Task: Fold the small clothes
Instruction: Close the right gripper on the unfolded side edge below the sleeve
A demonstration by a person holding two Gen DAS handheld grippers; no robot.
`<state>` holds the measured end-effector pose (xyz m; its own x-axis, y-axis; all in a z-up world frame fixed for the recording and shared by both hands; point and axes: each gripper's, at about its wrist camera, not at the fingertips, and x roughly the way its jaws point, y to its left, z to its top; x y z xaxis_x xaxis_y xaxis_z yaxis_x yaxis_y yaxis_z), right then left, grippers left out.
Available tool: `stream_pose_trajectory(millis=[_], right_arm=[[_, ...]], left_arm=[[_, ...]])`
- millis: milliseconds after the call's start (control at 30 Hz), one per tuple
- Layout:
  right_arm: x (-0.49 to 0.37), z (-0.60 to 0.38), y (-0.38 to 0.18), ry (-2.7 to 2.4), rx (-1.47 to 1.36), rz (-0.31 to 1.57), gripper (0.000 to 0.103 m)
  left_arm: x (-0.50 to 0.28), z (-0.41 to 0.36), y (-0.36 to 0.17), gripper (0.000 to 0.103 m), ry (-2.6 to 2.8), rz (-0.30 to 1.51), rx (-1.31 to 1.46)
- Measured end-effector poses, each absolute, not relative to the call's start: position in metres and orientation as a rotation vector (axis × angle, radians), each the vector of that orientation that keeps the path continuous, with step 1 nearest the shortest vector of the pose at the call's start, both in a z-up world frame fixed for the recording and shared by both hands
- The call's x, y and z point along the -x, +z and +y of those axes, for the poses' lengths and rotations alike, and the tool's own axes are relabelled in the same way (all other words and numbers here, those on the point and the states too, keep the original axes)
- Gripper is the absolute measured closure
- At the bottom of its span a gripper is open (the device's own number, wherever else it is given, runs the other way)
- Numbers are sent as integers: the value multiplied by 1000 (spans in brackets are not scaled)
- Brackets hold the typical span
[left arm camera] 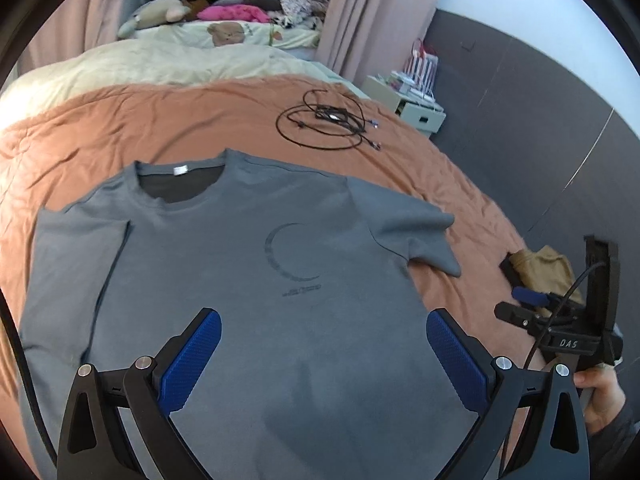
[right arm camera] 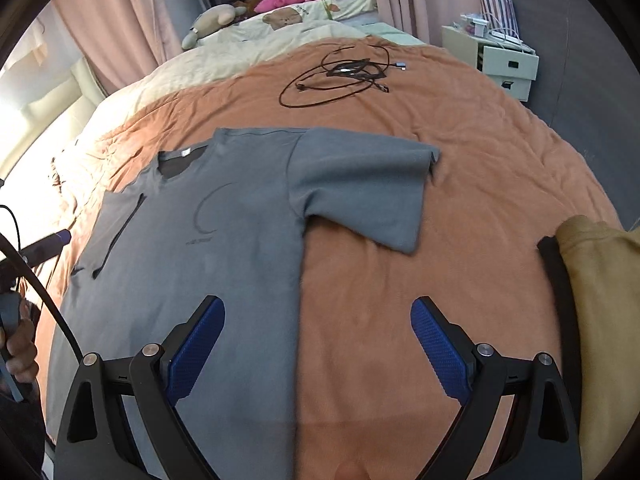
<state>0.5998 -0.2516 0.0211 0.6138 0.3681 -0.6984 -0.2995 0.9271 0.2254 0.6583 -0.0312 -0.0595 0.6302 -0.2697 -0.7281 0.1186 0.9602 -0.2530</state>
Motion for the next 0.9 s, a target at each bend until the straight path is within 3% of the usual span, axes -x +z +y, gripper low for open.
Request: stream_pose_trajectory(millis=[167,333,467,567,900], right_arm=[[-643,-265,8,339,-180,835,9],[-684,-284,-5,324,-275,840,10],[-710,-293,-23,342,-349,874,38],[-729,-296,-36,347,-383,905,50],[-773,-313,-63,382,-562,948,61]], left_arm=[[-691,-50,-76,0,-253,880,171],[-724,-63,-92,7,-254,899,174],[-749,-73,-107,19,-270,934,198],[-763,-80,-117,28,-295,953,211],[-799,-106,-143,57,-359,1003,211]])
